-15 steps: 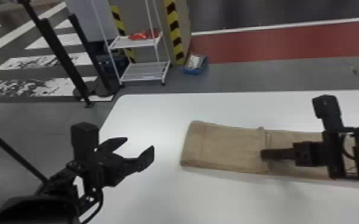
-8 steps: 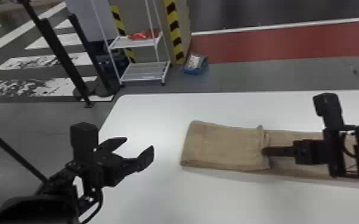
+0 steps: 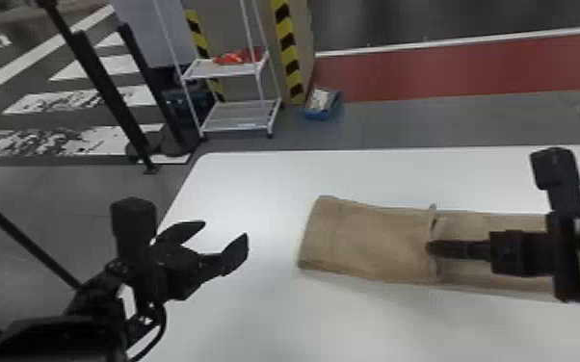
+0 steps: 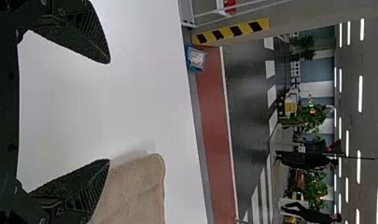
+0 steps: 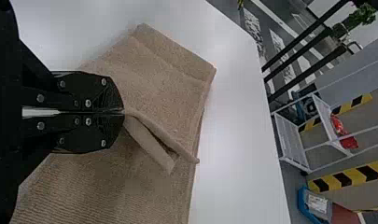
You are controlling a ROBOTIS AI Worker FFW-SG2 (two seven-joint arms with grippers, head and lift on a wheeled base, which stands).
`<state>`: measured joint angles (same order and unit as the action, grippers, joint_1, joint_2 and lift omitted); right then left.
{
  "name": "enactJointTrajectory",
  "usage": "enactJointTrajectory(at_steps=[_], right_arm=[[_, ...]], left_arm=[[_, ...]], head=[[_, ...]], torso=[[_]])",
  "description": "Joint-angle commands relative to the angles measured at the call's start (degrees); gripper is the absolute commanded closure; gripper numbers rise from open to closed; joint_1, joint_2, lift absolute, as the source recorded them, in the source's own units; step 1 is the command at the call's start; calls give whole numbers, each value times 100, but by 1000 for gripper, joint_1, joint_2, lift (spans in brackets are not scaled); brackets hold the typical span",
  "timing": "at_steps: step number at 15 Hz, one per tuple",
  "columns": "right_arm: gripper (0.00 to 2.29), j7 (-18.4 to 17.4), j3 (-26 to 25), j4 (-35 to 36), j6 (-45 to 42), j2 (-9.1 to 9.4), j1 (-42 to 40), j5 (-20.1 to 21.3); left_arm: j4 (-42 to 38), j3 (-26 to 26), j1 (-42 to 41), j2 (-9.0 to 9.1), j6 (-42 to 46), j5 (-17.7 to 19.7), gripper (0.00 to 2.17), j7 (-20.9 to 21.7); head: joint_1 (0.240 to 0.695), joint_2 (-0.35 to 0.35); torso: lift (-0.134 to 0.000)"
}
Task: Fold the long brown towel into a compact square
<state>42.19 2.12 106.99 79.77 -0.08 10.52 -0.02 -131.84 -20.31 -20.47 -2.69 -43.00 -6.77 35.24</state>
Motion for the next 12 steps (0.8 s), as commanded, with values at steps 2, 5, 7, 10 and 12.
enactJointTrajectory(at_steps=[2,5,7,10,12], right_arm=[[1109,52,-554,58,52,13,99,-7],[1112,79,-792,243,422,13,293,-121],[1112,122,-783,419,668,13,108,-165],[1109,166,-818,489,668,13,143,-201],[1109,325,-1126,814,1031,13,451,-244]], left_arm=[[-34,36,-27,5,32,18,147,1],[-43,10,-27,5,32,18,147,9],[-43,-78,-36,5,32,26,147,80],[-34,-157,-54,-3,67,88,147,80],[1,-148,-27,-12,103,132,147,71]], head=[[695,299],[695,250],[695,239],[695,252],[695,256]], torso=[[-125],[-125],[-125],[-125],[-125]])
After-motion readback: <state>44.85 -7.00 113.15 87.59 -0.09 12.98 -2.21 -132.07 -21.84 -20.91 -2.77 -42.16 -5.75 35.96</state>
